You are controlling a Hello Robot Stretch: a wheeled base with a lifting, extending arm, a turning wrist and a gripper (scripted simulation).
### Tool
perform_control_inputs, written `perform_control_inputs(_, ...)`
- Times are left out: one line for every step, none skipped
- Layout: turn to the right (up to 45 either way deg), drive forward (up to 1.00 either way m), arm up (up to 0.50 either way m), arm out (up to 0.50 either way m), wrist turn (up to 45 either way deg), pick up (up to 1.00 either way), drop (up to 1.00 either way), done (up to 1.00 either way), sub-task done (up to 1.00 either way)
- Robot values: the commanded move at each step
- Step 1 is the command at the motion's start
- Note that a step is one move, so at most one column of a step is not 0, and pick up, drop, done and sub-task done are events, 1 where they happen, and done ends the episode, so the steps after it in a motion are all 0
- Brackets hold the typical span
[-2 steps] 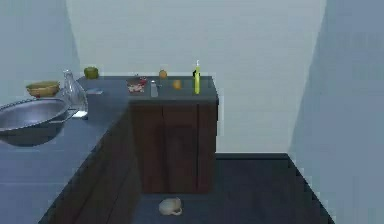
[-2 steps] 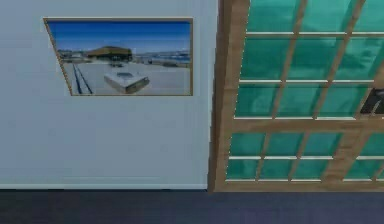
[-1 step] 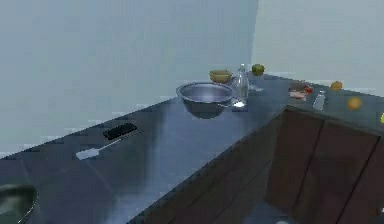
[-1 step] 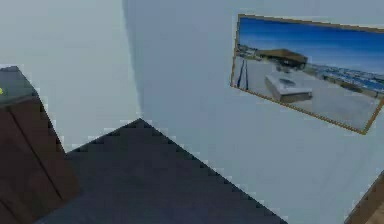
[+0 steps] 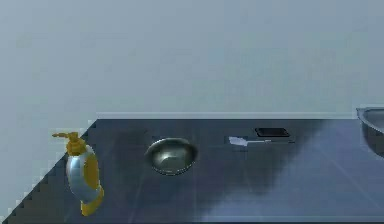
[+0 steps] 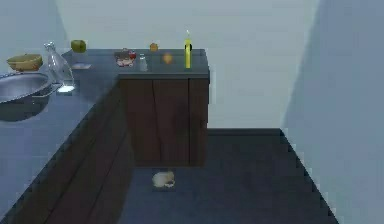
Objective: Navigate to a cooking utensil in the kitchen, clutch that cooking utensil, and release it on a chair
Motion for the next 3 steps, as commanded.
perform_control_inputs(-45.0,0.00,0.00,0.00,0.0,0.00,0.00,0.00,0.00)
perform_control_inputs(-15.0,0.00,0.00,0.00,0.0,0.00,0.00,0.00,0.00)
perform_control_inputs(-3.0,0.00,0.00,0.00,0.0,0.00,0.00,0.00,0.00)
